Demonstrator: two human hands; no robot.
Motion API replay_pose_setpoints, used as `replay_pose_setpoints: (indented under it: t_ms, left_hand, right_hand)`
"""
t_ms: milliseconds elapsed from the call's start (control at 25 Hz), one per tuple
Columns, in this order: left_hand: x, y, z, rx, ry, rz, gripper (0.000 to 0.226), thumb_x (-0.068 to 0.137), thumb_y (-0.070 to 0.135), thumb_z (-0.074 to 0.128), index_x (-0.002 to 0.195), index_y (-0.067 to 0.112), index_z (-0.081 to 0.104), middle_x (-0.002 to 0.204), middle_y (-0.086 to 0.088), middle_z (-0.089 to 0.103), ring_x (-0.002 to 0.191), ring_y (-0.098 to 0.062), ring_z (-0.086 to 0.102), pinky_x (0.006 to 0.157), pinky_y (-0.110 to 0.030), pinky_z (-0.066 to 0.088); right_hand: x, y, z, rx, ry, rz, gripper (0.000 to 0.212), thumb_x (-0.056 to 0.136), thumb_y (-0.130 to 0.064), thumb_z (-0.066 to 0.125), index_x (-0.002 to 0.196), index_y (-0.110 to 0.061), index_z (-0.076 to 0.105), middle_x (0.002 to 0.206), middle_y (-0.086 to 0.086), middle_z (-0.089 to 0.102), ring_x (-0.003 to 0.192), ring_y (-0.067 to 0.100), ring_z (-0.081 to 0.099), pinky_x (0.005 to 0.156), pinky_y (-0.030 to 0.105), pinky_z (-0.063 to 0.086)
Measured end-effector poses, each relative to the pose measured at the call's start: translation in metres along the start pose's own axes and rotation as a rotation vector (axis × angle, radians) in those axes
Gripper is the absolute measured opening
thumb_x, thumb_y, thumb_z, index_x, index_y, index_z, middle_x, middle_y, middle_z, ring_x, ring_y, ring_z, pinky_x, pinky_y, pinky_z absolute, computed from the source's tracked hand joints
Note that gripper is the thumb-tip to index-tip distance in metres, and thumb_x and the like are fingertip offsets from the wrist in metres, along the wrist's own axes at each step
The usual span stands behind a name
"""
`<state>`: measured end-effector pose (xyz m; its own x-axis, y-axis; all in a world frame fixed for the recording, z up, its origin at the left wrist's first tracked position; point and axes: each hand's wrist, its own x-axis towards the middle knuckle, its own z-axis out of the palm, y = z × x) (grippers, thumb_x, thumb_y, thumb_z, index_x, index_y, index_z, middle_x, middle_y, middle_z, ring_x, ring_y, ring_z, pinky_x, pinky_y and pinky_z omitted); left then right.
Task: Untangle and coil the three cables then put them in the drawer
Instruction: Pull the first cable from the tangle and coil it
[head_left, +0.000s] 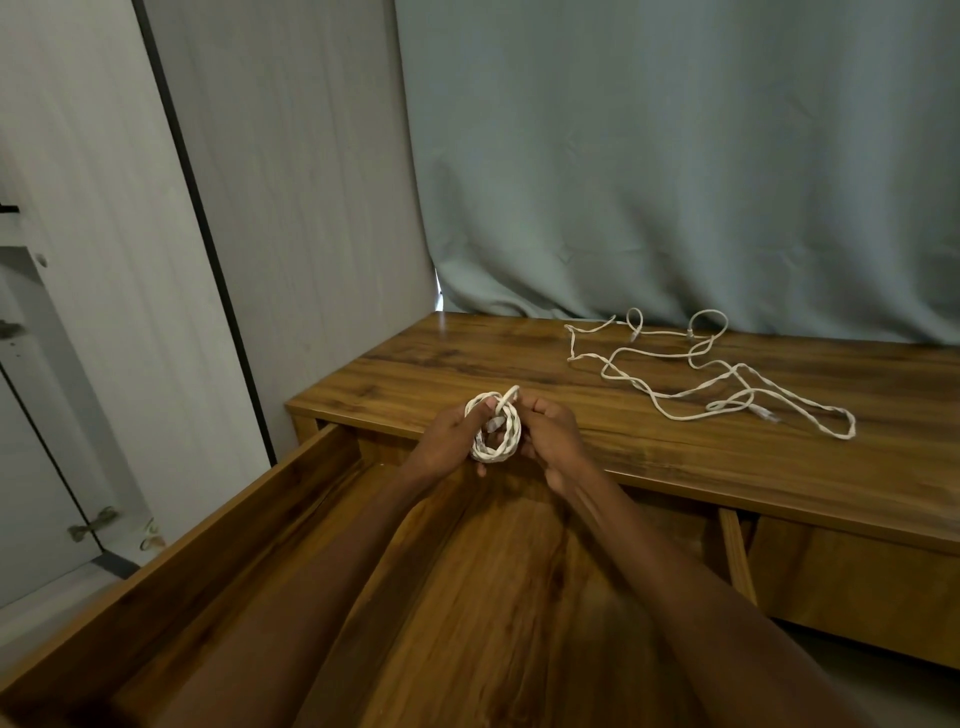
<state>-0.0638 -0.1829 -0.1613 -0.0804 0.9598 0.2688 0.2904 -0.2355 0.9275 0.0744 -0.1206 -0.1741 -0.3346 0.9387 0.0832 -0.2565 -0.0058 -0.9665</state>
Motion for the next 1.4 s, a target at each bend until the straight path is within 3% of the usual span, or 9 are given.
replay_pose_setpoints:
  t_ms: [200, 400, 520, 680, 760, 880, 1040, 1200, 1400]
  left_hand:
    - [0.0, -0.007, 0.001, 0.115, 0.118, 0.076, 0.044, 0.103, 0.045, 0.046, 0.09, 0.011, 0.07, 0.07, -0.008, 0.071, 0.055, -0.023, 0.064, 0.046, -0.032, 0.052]
    - [0.001, -0.008, -0.004, 0.113, 0.159, 0.094, 0.043, 0.105, 0.041, 0.045, 0.094, 0.006, 0.068, 0.07, -0.008, 0.072, 0.049, -0.02, 0.064, 0.044, -0.03, 0.051]
    - [0.002, -0.007, -0.003, 0.102, 0.154, 0.074, 0.04, 0.105, 0.039, 0.045, 0.096, 0.008, 0.069, 0.069, -0.006, 0.072, 0.048, -0.02, 0.064, 0.045, -0.03, 0.051]
    - [0.0, -0.009, -0.002, 0.059, 0.121, 0.065, 0.037, 0.106, 0.036, 0.043, 0.098, 0.01, 0.069, 0.073, -0.006, 0.073, 0.053, -0.019, 0.066, 0.048, -0.03, 0.054]
    - [-0.001, -0.009, -0.001, 0.064, 0.106, 0.056, 0.038, 0.105, 0.037, 0.043, 0.098, 0.01, 0.069, 0.077, -0.007, 0.075, 0.054, -0.02, 0.067, 0.049, -0.03, 0.055]
    - [0.0, -0.012, -0.002, 0.126, 0.124, 0.027, 0.043, 0.105, 0.043, 0.043, 0.1, 0.009, 0.069, 0.078, -0.008, 0.076, 0.052, -0.023, 0.067, 0.051, -0.031, 0.053]
    - [0.002, -0.02, -0.012, 0.151, 0.183, -0.045, 0.043, 0.103, 0.044, 0.048, 0.095, 0.009, 0.07, 0.077, -0.01, 0.076, 0.057, -0.033, 0.068, 0.057, -0.039, 0.054]
    - [-0.002, -0.018, -0.013, 0.123, 0.134, -0.049, 0.043, 0.101, 0.046, 0.05, 0.097, 0.01, 0.071, 0.079, -0.014, 0.075, 0.064, -0.043, 0.068, 0.055, -0.038, 0.054]
    - [-0.013, -0.009, 0.004, 0.058, -0.098, 0.064, 0.034, 0.104, 0.039, 0.047, 0.109, 0.012, 0.068, 0.088, -0.009, 0.075, 0.066, -0.03, 0.068, 0.062, -0.041, 0.056]
  right_hand:
    - [-0.011, -0.011, 0.002, 0.054, -0.107, 0.051, 0.027, 0.097, -0.013, 0.049, 0.11, -0.012, 0.072, 0.093, 0.008, 0.075, 0.083, 0.02, 0.069, 0.075, 0.034, 0.056]
    - [-0.015, -0.003, 0.016, 0.029, -0.307, -0.097, 0.062, 0.082, 0.014, 0.057, 0.138, -0.011, 0.054, 0.095, 0.015, 0.071, 0.076, 0.034, 0.068, 0.059, 0.042, 0.058]
    - [-0.018, 0.0, 0.016, 0.016, -0.256, -0.192, 0.046, 0.093, 0.005, 0.064, 0.136, -0.01, 0.057, 0.102, 0.016, 0.072, 0.076, 0.028, 0.071, 0.056, 0.037, 0.06]
    - [-0.017, 0.006, 0.009, -0.467, -0.028, -0.448, 0.038, 0.101, -0.029, 0.059, 0.139, -0.024, 0.06, 0.115, -0.007, 0.073, 0.096, 0.001, 0.07, 0.078, 0.024, 0.054]
    - [-0.016, 0.012, 0.002, -0.814, 0.108, -0.651, 0.04, 0.102, -0.046, 0.05, 0.136, -0.029, 0.063, 0.128, -0.008, 0.067, 0.111, 0.005, 0.065, 0.083, 0.025, 0.051]
    - [-0.014, 0.012, -0.002, -1.012, 0.194, -0.866, 0.044, 0.103, -0.043, 0.041, 0.129, -0.02, 0.068, 0.141, -0.004, 0.059, 0.116, 0.009, 0.061, 0.08, 0.023, 0.048]
    - [-0.022, 0.005, 0.008, -1.09, 0.348, -0.896, 0.049, 0.103, -0.047, 0.029, 0.108, -0.013, 0.065, 0.081, 0.002, 0.071, 0.065, 0.022, 0.067, 0.055, 0.026, 0.036]
    - [-0.021, -0.003, 0.004, -0.859, 0.345, -0.758, 0.038, 0.107, -0.044, 0.036, 0.109, -0.018, 0.064, 0.07, -0.003, 0.065, 0.059, 0.018, 0.062, 0.053, 0.032, 0.044]
    - [-0.002, -0.017, -0.007, -0.311, 0.415, -0.458, 0.028, 0.103, -0.048, 0.044, 0.094, -0.033, 0.066, 0.078, 0.0, 0.068, 0.074, 0.025, 0.071, 0.071, 0.051, 0.06]
